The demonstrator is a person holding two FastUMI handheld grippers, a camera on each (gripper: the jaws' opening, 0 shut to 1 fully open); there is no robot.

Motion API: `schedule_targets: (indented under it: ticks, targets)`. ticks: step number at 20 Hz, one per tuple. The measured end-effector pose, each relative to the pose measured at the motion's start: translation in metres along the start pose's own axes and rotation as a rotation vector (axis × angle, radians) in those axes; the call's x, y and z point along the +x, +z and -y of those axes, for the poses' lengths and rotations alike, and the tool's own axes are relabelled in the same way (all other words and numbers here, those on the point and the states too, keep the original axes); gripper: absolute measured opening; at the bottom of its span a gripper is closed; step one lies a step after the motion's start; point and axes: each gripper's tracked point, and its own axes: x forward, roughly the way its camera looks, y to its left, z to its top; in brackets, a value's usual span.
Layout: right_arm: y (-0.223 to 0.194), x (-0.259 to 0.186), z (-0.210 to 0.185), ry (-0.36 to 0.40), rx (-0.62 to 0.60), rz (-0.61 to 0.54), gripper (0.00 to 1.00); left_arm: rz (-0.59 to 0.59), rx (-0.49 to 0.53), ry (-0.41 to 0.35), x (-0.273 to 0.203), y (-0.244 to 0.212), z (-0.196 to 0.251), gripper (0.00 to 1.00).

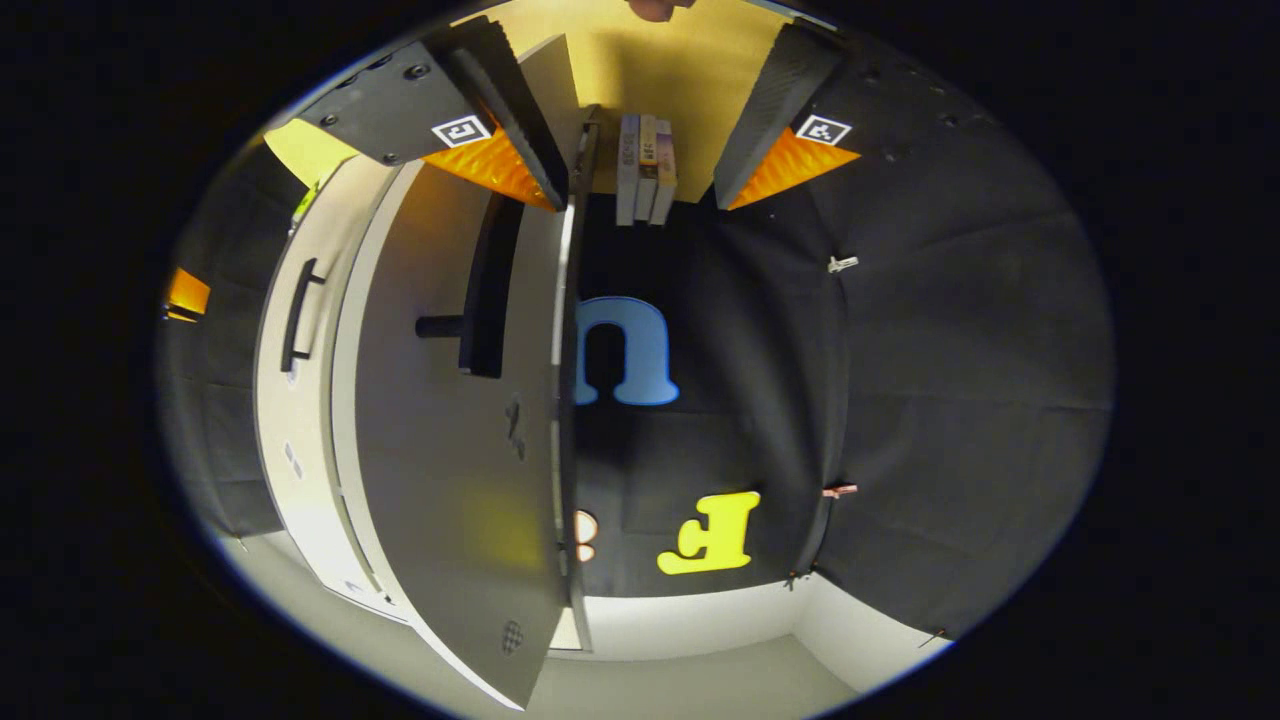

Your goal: Grab one shoe with the right hand and put it into the shoe cabinet, grab the other shoe with the left hand and put it into the shoe cabinet; then close the right door with the right hand and the left door with the left hand.

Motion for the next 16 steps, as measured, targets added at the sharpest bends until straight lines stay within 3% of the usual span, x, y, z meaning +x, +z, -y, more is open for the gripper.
schedule_targets:
  ticks: [4,9,16]
  targets:
    - [0.002,-0.001,0.006,0.006,-0.003,0.003,0.98,0.028,0.038,-0.035,0.001,0.014,0.03,0.95]
    - [0.002,-0.001,0.018,0.002,-0.002,0.001,0.98,0.02,-0.048,-0.083,0.004,0.011,0.062,0.95]
    - [0.004,-0.004,0.035,-0.005,0.02,0.008,0.98,0.029,-0.057,-0.114,0.025,0.018,0.109,0.95]
